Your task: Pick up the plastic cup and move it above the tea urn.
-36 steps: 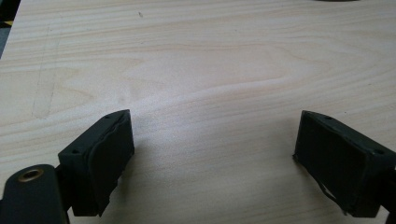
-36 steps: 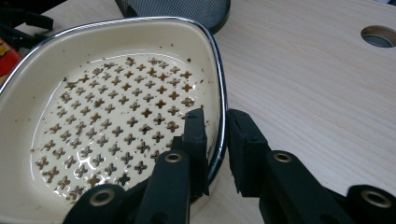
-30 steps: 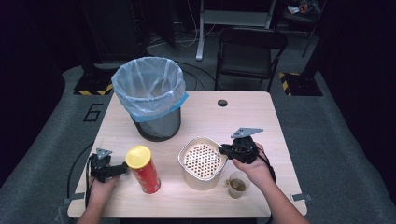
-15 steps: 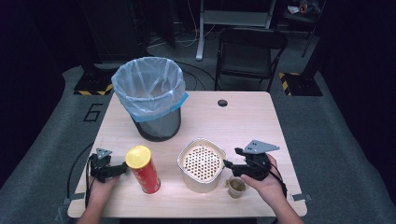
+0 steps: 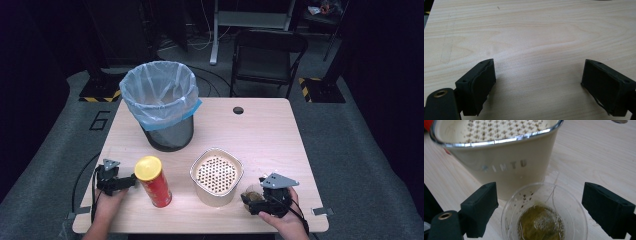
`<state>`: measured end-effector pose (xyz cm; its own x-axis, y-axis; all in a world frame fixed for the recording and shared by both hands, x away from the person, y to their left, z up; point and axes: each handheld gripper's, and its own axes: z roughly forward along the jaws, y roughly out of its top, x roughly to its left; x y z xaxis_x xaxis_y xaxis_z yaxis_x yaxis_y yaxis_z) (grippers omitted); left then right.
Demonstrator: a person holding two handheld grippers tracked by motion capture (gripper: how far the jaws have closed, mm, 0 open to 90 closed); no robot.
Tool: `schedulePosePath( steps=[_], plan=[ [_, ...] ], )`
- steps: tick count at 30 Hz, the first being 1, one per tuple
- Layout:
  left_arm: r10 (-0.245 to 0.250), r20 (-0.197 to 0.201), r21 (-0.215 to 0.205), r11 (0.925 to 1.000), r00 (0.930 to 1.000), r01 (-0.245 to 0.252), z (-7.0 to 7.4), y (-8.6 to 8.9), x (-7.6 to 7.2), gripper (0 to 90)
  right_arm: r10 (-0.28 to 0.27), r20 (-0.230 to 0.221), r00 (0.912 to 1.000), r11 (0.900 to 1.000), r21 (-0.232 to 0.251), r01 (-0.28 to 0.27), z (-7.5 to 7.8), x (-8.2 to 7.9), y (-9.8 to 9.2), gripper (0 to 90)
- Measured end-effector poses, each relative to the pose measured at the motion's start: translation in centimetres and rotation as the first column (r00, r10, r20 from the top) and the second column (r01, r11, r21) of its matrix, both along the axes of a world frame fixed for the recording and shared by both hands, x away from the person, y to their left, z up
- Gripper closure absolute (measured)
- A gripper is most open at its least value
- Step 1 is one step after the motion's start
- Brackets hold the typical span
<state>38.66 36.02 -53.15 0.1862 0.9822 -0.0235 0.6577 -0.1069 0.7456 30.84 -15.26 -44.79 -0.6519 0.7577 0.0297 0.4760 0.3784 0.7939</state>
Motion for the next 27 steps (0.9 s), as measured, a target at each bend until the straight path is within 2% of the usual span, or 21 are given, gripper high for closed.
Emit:
schedulePosePath(
  steps=[3, 4, 8, 12, 14, 15, 19, 23, 27],
  plan=[
    [0.0, 0.0, 0.0, 1.0, 1.0, 0.0, 0.0, 0.0, 0.0, 11.4, -0.002, -0.005, 1.0, 1.0, -0.01, 0.002, -0.9, -0.3, -0.1, 14.0],
    [0.0, 0.0, 0.0, 1.0, 1.0, 0.0, 0.0, 0.0, 0.0, 11.4, -0.015, 0.0, 0.9999, 1.0, -0.012, 0.015, -1.6, -0.5, -0.1, 14.7],
    [0.0, 0.0, 0.0, 1.0, 1.0, 0.0, 0.0, 0.0, 0.0, 11.4, -0.02, 0.009, 0.9998, 1.0, -0.019, 0.02, -2.4, -0.6, -0.2, 15.1],
    [0.0, 0.0, 0.0, 1.0, 1.0, 0.0, 0.0, 0.0, 0.0, 11.4, -0.036, -0.037, 0.9987, 0.999, -0.02, 0.035, -3.5, -0.4, -0.3, 15.2],
    [0.0, 0.0, 0.0, 1.0, 1.0, 0.0, 0.0, 0.0, 0.0, 11.4, -0.042, -0.043, 0.9982, 0.999, -0.027, 0.041, -3.9, -0.3, -0.3, 16.8],
    [0.0, 0.0, 0.0, 1.0, 1.0, 0.0, 0.0, 0.0, 0.0, 11.4, -0.043, -0.05, 0.9978, 0.999, -0.025, 0.042, -3.9, -0.4, -0.3, 18.4],
    [0.0, 0.0, -0.001, 1.0, 1.0, 0.0, 0.0, 0.0, 0.0, 11.4, -0.051, -0.027, 0.9983, 0.999, -0.021, 0.05, -4.0, -0.4, -0.4, 25.0],
    [0.0, 0.0, -0.001, 1.0, 1.0, 0.0, 0.0, 0.0, 0.0, 11.4, -0.054, 0.017, 0.9984, 0.998, -0.014, 0.054, -3.6, -0.7, -0.2, 25.9],
    [0.0, 0.0, -0.001, 1.0, 1.0, 0.0, 0.0, 0.0, 0.0, 11.4, -0.049, 0.017, 0.9987, 0.999, -0.012, 0.049, -3.6, -0.8, -0.1, 27.2]
  ],
)
